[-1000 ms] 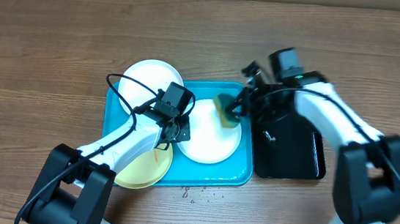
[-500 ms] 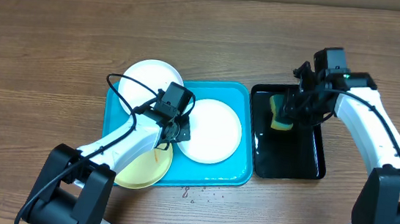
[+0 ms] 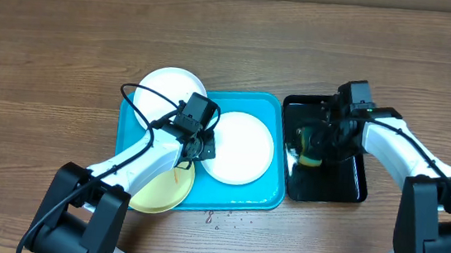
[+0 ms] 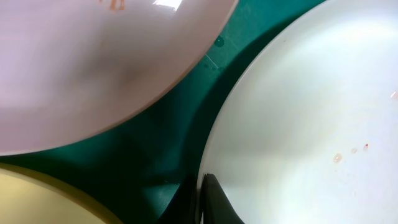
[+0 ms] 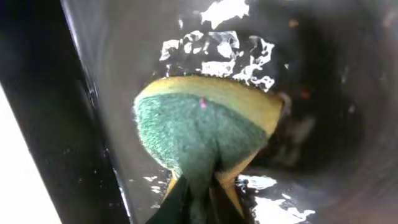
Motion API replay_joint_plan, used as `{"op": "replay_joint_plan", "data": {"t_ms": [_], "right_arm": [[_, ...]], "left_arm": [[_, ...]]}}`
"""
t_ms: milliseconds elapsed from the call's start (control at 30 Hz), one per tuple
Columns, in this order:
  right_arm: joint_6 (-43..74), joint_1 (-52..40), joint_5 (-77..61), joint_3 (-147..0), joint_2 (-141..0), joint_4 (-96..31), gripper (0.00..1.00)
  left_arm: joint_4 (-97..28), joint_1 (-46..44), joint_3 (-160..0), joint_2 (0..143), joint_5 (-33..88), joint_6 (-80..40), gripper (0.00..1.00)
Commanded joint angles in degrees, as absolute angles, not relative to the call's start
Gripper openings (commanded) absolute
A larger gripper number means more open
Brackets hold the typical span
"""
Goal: Clean dirty plates on tray and stack at the side
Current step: 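Return the sponge to the black tray with the right gripper, then lift the cleaned white plate off the teal tray with the left gripper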
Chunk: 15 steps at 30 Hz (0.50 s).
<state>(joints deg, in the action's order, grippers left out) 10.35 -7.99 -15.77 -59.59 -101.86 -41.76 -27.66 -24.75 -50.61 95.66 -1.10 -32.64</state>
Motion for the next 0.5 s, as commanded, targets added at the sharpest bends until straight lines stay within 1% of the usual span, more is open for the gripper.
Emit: {"op": "replay_joint_plan", "data": {"t_ms": [0,100,200,300,367,467], "right_arm": [[10.0,-8.3,-16.3,-58.6,-101.9,-42.1,0.34],[9.9,-7.7,-15.2,-58.8,-101.8,-42.9,0.41],[9.8,-7.0,-18.0,-60.1,-101.2,-43.3,0.48],[9.8,-6.8,-19.2,-62.9,-99.8,-46.0,0.51],[9.8,-6.8,-19.0,-64.9,-98.5,-48.5,0.55],[9.8,-6.7,-17.2,-66.9,-97.1,-52.3,0.58]], "left_arm": [[-27.9,-25.1,-50.6,96.1,-0.3,-32.3,0.04],[-28.3,-25.1,-51.0,96.1,-0.2,-31.6,0.04],[-30.0,-25.1,-52.7,95.9,-0.6,-29.9,0.04],[-32.7,-25.1,-55.9,95.8,-0.9,-28.2,0.04],[-35.6,-25.1,-58.9,95.8,-1.6,-28.2,0.04],[-38.6,-25.1,-62.2,95.8,-2.2,-26.5,0.04]]}}
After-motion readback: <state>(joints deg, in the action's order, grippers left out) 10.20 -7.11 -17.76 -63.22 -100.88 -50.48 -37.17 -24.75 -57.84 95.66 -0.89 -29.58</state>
